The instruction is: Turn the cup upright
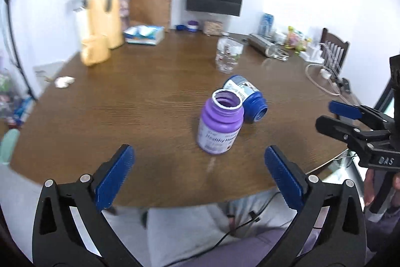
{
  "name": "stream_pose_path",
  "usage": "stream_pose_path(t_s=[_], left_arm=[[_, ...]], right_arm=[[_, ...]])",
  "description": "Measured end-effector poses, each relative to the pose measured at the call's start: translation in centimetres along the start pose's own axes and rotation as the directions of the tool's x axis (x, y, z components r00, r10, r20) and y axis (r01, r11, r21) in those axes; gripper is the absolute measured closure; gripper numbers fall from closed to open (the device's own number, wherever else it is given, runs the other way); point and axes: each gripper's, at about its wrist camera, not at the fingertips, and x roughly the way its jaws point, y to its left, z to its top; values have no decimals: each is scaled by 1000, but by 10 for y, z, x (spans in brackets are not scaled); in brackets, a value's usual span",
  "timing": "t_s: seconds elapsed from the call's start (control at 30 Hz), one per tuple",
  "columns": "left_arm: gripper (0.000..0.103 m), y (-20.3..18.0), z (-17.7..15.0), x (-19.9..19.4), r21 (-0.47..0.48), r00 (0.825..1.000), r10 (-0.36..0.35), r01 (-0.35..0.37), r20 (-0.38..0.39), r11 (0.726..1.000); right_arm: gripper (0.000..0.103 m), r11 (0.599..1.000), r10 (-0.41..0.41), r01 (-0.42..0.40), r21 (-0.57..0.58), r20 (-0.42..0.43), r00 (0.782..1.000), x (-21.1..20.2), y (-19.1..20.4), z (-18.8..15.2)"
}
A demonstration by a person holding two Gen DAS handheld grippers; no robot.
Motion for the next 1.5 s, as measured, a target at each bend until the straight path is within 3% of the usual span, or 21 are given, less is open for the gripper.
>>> stream_pose_path(t_s=[0.2,0.3,0.4,1.5], left_arm=[[0,-13,-30,-45,-26,993,105,-104,49,994],[0,-18,-49,-53,-43,998,52,-51,29,998],[0,-20,-50,-52,-22,996,83,-82,20,996],[0,-11,-50,-48,-48,996,94,-93,11,994]], right_arm=[[16,985,-43,41,170,7,999,-30,4,-50],[16,987,-30,28,160,11,1000,-37,13,-66],[16,990,-45,44,134,2,999,-35,16,-64],[16,990,-48,46,136,6,999,-36,18,-65]])
